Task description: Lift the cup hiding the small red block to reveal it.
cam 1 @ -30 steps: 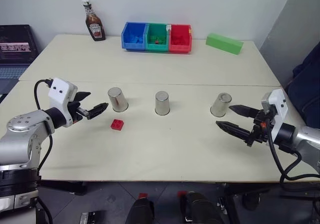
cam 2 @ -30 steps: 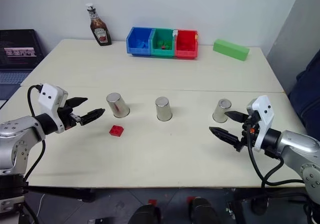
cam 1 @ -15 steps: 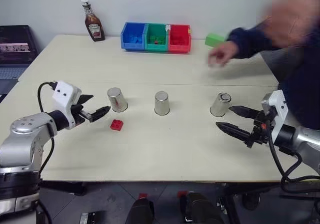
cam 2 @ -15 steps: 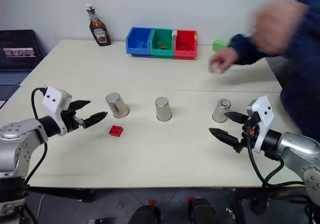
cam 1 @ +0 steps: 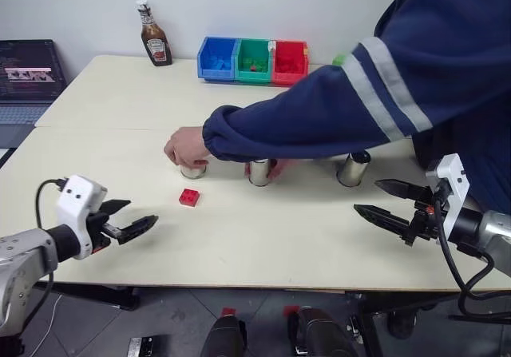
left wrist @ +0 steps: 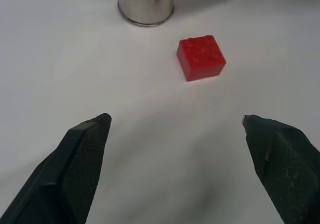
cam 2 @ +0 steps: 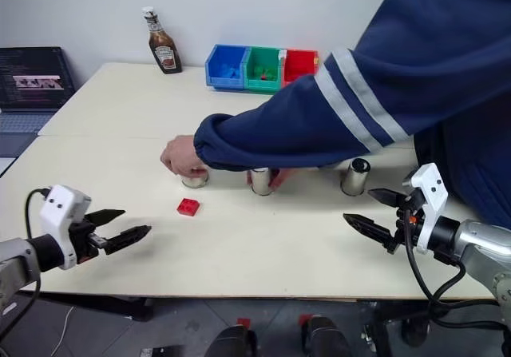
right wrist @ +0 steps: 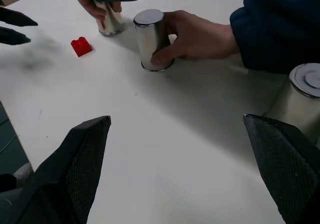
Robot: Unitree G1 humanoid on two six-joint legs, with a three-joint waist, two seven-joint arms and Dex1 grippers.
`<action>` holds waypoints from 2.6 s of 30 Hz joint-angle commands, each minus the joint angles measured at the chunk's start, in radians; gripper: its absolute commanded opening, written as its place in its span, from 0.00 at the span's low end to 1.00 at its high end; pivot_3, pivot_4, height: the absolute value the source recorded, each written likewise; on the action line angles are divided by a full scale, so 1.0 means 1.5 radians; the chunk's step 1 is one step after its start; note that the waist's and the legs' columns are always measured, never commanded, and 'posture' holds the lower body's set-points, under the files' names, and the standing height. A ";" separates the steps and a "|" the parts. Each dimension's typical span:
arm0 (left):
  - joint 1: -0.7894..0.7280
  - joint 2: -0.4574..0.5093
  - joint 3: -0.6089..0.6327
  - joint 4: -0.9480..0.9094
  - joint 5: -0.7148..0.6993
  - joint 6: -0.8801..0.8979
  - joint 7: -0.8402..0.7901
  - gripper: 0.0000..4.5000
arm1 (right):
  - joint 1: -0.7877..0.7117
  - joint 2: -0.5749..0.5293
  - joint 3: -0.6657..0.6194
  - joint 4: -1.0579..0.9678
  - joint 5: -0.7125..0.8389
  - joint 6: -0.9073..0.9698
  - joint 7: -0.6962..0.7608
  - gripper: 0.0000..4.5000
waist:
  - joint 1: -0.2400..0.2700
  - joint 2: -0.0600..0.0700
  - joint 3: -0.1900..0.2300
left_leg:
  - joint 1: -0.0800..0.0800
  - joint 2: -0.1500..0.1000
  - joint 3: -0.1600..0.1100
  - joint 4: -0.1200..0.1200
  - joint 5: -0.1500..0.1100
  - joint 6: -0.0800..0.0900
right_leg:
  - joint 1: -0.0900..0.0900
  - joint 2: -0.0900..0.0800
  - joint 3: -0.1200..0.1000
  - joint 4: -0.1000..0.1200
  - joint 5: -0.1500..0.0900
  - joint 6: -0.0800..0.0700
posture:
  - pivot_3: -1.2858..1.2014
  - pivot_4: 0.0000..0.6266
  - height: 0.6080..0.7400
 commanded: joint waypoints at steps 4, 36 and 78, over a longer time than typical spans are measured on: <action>-0.003 0.020 0.036 -0.022 -0.017 0.006 -0.005 1.00 | -0.010 -0.001 -0.015 -0.013 0.022 -0.009 0.000 1.00 | -0.001 0.000 0.000 | 0.001 0.000 0.001 0.000 0.000 0.000 | 0.000 0.000 0.001 0.000 0.000 0.000 | 0.52 0.24 1.00; -0.077 0.023 -0.010 0.006 -0.018 -0.006 -0.022 1.00 | -0.012 -0.005 -0.017 -0.015 0.041 -0.011 -0.017 1.00 | -0.002 0.000 0.000 | 0.000 0.000 0.001 -0.001 0.000 0.000 | -0.001 0.000 0.001 0.000 0.000 0.000 | 0.52 0.24 1.00; -0.427 -0.414 -0.403 0.305 0.245 -0.362 0.233 1.00 | -0.035 0.055 0.051 -0.088 0.061 -0.031 -0.119 1.00 | 0.001 0.000 -0.001 | -0.003 -0.002 0.000 0.007 0.000 0.000 | 0.001 0.001 0.002 0.001 0.003 0.004 | 0.52 0.24 1.00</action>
